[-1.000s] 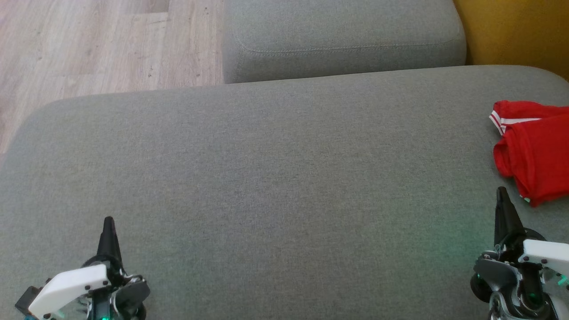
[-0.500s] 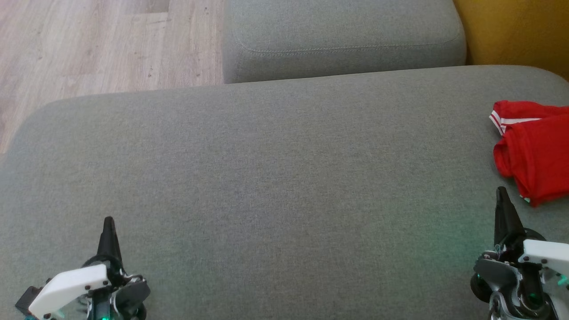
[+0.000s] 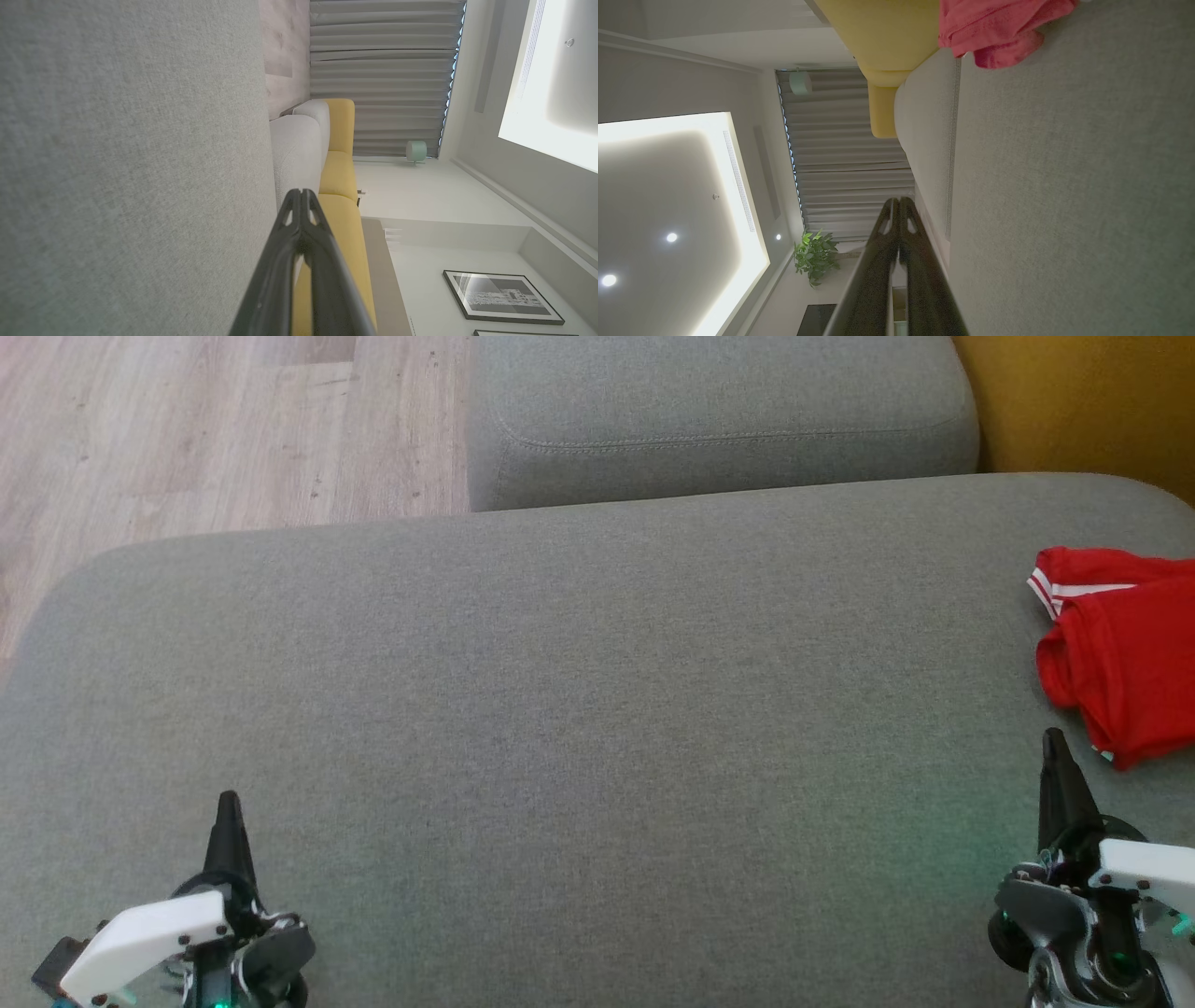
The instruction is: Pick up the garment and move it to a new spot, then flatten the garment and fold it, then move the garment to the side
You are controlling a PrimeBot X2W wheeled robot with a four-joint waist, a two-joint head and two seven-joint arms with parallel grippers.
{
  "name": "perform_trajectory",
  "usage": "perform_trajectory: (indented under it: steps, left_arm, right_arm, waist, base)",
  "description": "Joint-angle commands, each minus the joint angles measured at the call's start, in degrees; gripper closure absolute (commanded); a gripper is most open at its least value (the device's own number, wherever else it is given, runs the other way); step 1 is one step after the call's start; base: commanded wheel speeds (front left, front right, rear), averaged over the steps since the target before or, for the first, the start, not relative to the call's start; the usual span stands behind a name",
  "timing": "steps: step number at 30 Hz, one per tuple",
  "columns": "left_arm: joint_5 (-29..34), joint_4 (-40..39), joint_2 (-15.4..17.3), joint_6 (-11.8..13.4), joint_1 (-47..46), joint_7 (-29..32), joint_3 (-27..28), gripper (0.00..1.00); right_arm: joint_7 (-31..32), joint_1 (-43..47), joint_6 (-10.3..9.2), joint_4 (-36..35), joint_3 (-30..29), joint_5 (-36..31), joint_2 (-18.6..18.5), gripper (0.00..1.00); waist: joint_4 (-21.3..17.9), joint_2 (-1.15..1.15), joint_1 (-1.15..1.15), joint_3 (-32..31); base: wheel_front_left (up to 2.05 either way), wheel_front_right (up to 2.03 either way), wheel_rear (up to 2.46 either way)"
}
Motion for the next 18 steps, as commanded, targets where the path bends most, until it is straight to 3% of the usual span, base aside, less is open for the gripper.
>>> perform_trajectory:
  steps: [1, 18]
  left_arm:
    - [0.9, -1.6, 0.3, -0.4, -3.0, 0.3, 2.2, 1.0]
    - [0.9, -1.6, 0.2, -0.4, -3.0, 0.3, 2.3, 1.0]
  right_arm:
    - [0.3, -3.0, 0.41, -1.8, 1.1, -0.5, -0.3, 1.0]
    - [0.3, -3.0, 0.41, -1.8, 1.1, -0.5, -0.3, 1.0]
  waist:
    - [0.0, 0.0, 0.0, 0.0]
    - [0.0, 0.0, 0.0, 0.0]
  base:
    - [0.0, 0.0, 0.0]
    - [0.0, 0.0, 0.0]
